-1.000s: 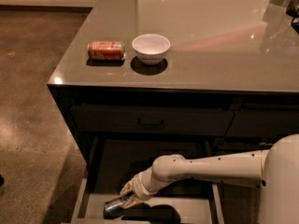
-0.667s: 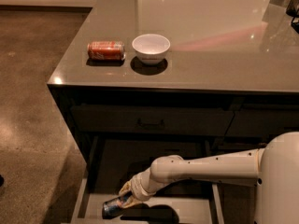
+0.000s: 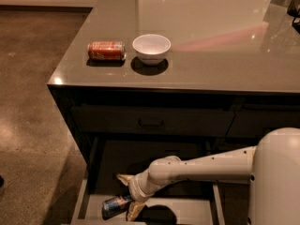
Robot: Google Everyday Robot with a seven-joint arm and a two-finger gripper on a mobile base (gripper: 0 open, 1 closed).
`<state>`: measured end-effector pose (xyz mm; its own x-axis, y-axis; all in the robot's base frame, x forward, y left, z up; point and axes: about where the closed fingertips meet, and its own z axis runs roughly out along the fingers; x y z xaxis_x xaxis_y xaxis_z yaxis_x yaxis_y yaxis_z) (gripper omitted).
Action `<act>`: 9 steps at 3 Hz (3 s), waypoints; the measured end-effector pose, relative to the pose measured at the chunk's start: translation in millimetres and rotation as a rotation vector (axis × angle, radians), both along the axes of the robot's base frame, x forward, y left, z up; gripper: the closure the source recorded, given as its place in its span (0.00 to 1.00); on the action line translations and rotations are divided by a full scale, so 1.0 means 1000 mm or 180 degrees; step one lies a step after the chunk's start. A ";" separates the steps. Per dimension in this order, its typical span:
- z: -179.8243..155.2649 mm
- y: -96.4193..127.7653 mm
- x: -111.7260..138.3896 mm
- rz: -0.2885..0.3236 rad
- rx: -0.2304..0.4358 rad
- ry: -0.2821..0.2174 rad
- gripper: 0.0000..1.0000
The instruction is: Pick redbull can from middle drawer and place on counter
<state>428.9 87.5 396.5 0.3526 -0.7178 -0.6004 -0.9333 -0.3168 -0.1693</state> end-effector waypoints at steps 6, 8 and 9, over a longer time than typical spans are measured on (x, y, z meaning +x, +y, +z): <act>0.067 0.009 0.003 -0.0074 0.0909 0.0137 1.00; 0.253 -0.055 -0.008 -0.0059 0.1561 -0.0644 1.00; 0.317 -0.089 0.001 -0.0148 0.1510 -0.0904 1.00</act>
Offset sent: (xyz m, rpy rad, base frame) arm 0.0078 0.0153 -0.0229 -0.0046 0.0391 0.0040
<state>430.1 -1.5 713.1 0.5221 -0.4104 -0.7477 -0.8414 -0.1042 -0.5303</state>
